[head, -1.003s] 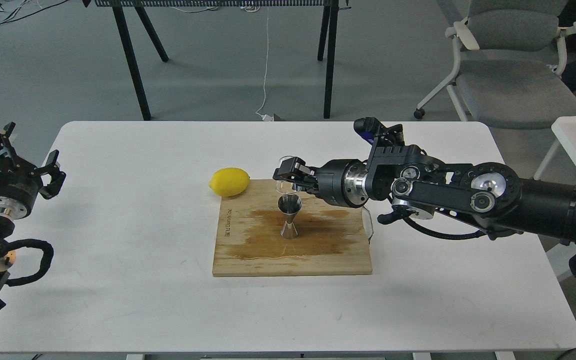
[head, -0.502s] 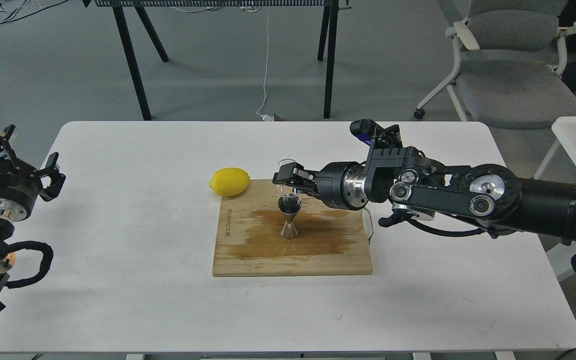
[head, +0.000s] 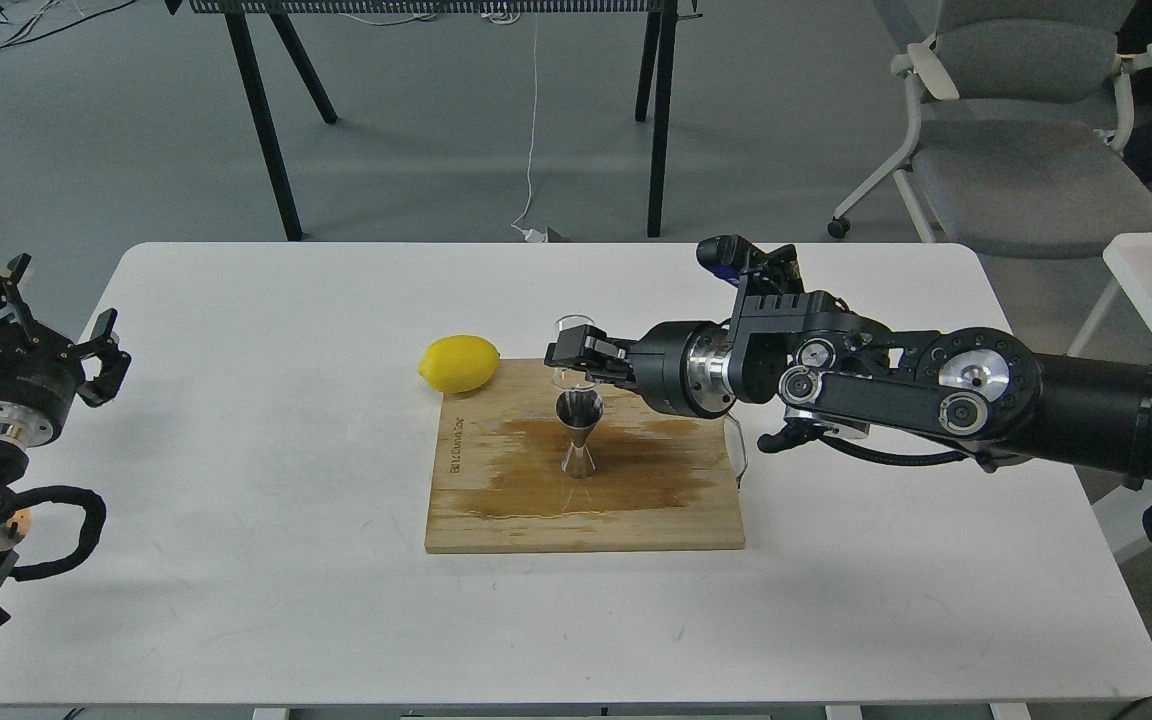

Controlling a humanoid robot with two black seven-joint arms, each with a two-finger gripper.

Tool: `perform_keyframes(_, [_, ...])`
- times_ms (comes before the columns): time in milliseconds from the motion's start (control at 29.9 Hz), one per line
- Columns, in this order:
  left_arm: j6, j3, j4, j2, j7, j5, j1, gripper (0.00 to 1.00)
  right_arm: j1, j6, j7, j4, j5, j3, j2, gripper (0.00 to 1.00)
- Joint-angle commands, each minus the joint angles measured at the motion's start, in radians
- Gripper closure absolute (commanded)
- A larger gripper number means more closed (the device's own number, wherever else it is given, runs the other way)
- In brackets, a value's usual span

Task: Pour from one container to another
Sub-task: 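Tilt the clear glass with the right gripper to pour into the jigger, then raise the clear glass upright and pull it back from the jigger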

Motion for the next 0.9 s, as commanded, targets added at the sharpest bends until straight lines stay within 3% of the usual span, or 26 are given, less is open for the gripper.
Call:
perform_keyframes(0, [0.0, 0.0, 0.0, 0.0, 0.0, 0.0, 0.002, 0.06, 0.0, -0.001, -0.001, 0.005, 0.008, 0.006, 0.0, 0.76])
perform_keyframes(234, [0.0, 0.0, 0.0, 0.0, 0.0, 0.0, 0.01, 0.06, -0.012, -0.011, 0.0, 0.0, 0.119, 0.08, -0.027, 0.76])
perform_keyframes(401, [0.0, 0.0, 0.0, 0.0, 0.0, 0.0, 0.01, 0.06, -0.081, -0.015, 0.014, -0.001, 0.254, 0.237, -0.072, 0.76])
perform_keyframes(535, [0.0, 0.0, 0.0, -0.001, 0.0, -0.001, 0.01, 0.06, -0.213, -0.009, 0.026, -0.009, 0.432, 0.463, -0.104, 0.76])
perform_keyframes(669, [0.0, 0.0, 0.0, -0.008, 0.0, -0.002, 0.014, 0.06, -0.411, 0.002, 0.069, -0.003, 0.581, 0.723, -0.127, 0.76])
perform_keyframes(870, [0.0, 0.002, 0.0, -0.012, 0.0, 0.0, 0.016, 0.06, -0.698, 0.046, 0.08, 0.002, 0.757, 1.078, -0.113, 0.76])
